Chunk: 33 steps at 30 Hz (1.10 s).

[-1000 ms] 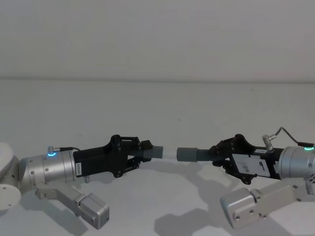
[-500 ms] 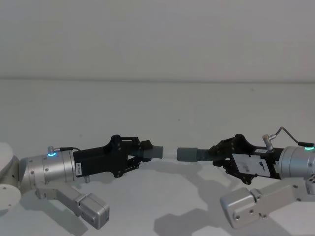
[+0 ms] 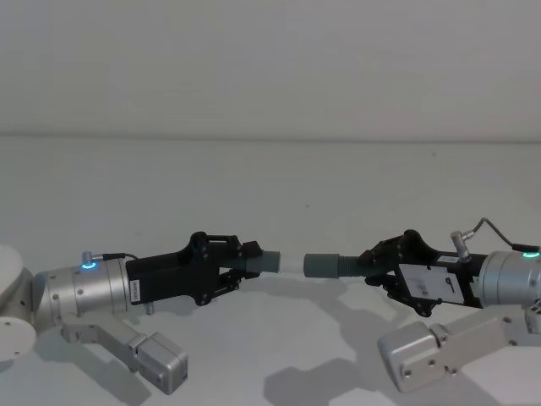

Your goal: Use both hands to pick up one end of the pipe from the table, align the ends, and insert them.

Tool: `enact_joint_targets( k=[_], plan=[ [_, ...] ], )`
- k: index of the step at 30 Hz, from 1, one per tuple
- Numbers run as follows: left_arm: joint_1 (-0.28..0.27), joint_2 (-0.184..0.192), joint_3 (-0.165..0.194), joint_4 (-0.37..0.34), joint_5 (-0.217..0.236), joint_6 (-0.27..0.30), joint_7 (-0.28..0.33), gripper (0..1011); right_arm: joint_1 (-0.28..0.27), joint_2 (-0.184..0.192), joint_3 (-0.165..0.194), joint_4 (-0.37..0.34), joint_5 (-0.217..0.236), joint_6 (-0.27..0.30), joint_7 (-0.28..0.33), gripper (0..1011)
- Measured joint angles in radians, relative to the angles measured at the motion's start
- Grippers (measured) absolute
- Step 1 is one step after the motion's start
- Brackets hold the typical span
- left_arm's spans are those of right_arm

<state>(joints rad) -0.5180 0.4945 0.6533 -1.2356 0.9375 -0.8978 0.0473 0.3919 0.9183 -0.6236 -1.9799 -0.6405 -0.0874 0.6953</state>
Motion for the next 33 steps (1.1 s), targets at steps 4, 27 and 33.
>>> enact_joint_targets(
  k=[4,27,33],
  plan=[
    [0.0,0.0,0.0,0.0,0.0,0.0,0.0,368,0.0,0.0,0.0,0.0,0.001,0.0,0.0,269],
    [0.0,0.0,0.0,0.0,0.0,0.0,0.0,368,0.0,0.0,0.001,0.0,0.001,0.0,0.0,269],
    [0.0,0.0,0.0,0.0,0.0,0.0,0.0,368,0.0,0.0,0.001,0.0,0.001,0.0,0.0,269]
  ],
)
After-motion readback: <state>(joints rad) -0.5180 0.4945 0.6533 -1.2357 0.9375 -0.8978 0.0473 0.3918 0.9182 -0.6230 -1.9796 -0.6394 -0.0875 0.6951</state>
